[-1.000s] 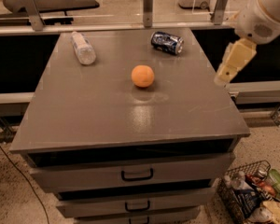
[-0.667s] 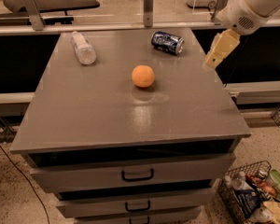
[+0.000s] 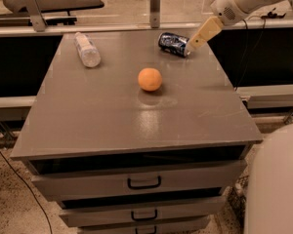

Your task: Place pepsi can upright

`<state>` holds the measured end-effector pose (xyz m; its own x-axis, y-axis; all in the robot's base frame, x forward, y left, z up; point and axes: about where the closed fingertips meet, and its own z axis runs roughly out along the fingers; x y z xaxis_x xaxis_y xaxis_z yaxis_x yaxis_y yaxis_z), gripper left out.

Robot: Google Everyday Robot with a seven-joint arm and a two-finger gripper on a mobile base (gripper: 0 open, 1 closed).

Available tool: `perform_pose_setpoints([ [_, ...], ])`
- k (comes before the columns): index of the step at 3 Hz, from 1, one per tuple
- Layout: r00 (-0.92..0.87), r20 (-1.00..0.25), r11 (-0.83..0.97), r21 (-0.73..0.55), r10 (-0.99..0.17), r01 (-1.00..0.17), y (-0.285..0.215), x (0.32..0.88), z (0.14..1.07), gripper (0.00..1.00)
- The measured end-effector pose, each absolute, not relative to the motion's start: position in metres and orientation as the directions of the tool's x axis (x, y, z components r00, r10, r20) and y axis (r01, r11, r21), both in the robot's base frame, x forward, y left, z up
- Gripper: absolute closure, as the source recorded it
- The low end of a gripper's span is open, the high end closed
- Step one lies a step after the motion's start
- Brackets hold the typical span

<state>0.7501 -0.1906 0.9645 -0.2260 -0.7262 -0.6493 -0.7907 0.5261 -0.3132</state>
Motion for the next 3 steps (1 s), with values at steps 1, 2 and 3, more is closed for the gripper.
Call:
perform_pose_setpoints([
  [1, -0.239, -0.720, 0.589, -0.282, -0.651, -0.757, -0.172, 0.788, 0.960, 0.00],
  [2, -0.251, -0.739, 0.617, -0.271, -0.625, -0.739, -0.147, 0.817, 0.950, 0.00],
  [3, -0.272, -0.727, 0.627, -0.270, -0.630, -0.730, -0.125, 0.838, 0.933, 0.00],
])
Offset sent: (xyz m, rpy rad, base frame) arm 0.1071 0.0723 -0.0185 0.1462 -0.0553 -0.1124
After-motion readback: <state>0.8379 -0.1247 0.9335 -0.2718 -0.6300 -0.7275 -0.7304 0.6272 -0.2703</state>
